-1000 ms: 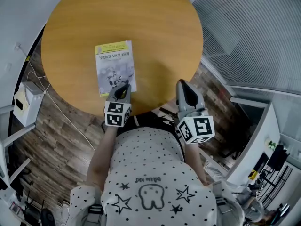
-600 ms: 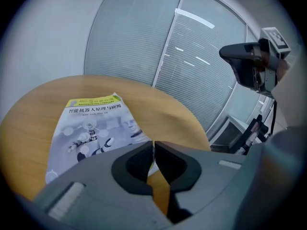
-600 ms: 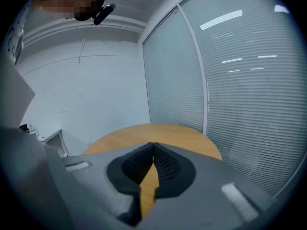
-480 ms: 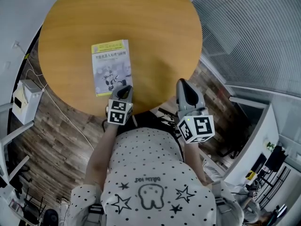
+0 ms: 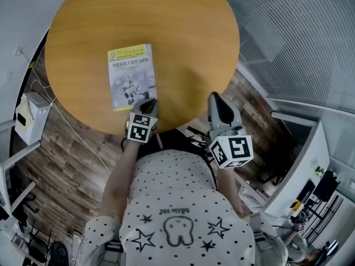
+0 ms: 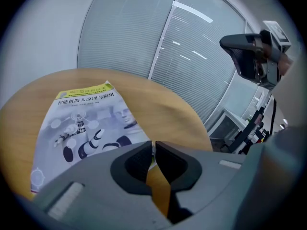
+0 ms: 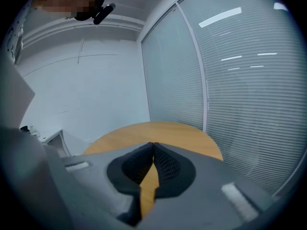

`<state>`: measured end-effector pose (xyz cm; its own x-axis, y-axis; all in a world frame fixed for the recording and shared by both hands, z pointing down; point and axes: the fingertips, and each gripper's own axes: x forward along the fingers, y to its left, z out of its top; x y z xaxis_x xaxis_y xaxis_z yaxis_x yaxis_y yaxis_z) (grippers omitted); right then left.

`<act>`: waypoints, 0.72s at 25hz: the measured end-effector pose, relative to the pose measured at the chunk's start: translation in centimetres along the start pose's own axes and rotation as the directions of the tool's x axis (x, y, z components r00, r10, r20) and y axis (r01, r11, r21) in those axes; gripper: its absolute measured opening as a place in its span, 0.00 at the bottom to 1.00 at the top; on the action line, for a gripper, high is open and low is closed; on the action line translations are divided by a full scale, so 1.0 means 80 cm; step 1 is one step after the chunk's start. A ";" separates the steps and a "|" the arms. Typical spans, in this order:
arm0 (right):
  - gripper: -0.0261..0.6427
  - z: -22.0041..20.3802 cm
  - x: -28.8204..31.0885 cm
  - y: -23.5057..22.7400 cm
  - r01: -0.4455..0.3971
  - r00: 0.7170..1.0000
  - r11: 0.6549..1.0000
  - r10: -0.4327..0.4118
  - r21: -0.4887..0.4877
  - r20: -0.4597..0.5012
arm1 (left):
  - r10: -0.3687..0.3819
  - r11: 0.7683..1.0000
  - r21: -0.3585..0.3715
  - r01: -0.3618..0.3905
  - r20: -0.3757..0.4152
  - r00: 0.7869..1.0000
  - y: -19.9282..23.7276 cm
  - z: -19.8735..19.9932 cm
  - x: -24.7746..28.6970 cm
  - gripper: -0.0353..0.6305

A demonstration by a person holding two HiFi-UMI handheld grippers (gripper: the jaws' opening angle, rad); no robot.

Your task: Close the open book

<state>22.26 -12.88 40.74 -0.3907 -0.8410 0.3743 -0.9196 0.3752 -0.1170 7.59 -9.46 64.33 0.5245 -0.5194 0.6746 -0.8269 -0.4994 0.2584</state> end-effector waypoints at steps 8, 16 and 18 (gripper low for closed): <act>0.05 0.004 0.000 0.009 -0.008 1.000 1.000 0.008 -0.008 0.010 | -0.005 1.000 -0.024 0.005 0.009 1.000 -0.002 0.002 -0.003 0.12; 0.05 0.005 -0.005 0.012 -0.006 1.000 1.000 0.006 -0.013 0.011 | -0.083 0.996 -0.039 0.086 0.058 0.995 -0.023 0.013 -0.013 0.39; 0.05 0.006 -0.006 0.014 -0.009 1.000 1.000 0.009 -0.014 0.013 | -0.076 0.996 -0.038 0.079 0.066 0.995 -0.023 0.015 -0.016 0.40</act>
<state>21.42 -12.26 39.97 -0.3996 -0.8424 0.3615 -0.9153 0.3881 -0.1075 8.64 -8.71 62.15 0.5981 -0.5249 0.6056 -0.7902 -0.5122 0.3365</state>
